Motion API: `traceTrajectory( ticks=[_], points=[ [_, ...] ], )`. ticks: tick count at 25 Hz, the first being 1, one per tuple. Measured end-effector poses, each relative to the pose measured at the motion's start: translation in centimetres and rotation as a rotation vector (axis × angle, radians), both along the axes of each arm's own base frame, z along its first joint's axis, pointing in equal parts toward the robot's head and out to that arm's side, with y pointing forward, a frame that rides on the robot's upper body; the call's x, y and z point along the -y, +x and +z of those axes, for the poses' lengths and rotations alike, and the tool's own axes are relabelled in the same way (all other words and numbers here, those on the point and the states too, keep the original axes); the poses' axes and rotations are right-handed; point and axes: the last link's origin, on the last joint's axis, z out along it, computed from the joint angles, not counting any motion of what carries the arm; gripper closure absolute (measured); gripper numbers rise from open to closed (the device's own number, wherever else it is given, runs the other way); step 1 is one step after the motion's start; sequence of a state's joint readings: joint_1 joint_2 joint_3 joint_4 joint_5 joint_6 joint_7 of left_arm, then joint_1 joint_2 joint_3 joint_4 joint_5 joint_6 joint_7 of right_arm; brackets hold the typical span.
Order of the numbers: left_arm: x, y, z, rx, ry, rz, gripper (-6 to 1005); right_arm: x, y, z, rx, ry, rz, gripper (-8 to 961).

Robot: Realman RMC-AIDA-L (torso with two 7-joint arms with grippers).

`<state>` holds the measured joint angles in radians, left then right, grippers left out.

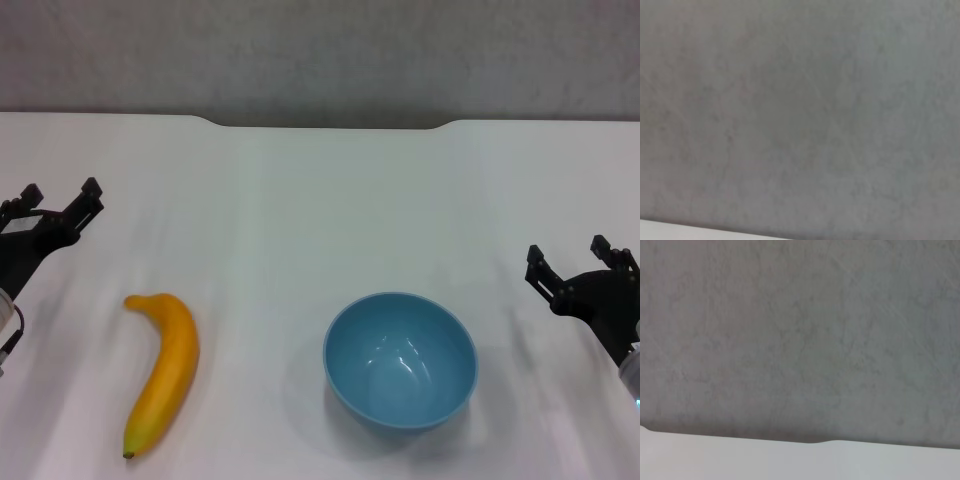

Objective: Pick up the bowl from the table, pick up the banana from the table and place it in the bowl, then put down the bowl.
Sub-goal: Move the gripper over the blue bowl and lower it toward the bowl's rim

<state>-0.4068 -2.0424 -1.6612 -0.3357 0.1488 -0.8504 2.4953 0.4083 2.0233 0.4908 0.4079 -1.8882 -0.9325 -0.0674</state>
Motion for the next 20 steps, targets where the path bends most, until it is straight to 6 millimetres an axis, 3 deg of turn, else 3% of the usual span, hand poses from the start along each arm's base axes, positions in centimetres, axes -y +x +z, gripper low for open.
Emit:
traceTrajectory(
  ticks=[20],
  points=[
    [0.6,0.7,-1.0,-0.031,-0.06,-0.065,112,0.1,-0.3,0.2,-0.02,0.019,0.011,73]
  ],
)
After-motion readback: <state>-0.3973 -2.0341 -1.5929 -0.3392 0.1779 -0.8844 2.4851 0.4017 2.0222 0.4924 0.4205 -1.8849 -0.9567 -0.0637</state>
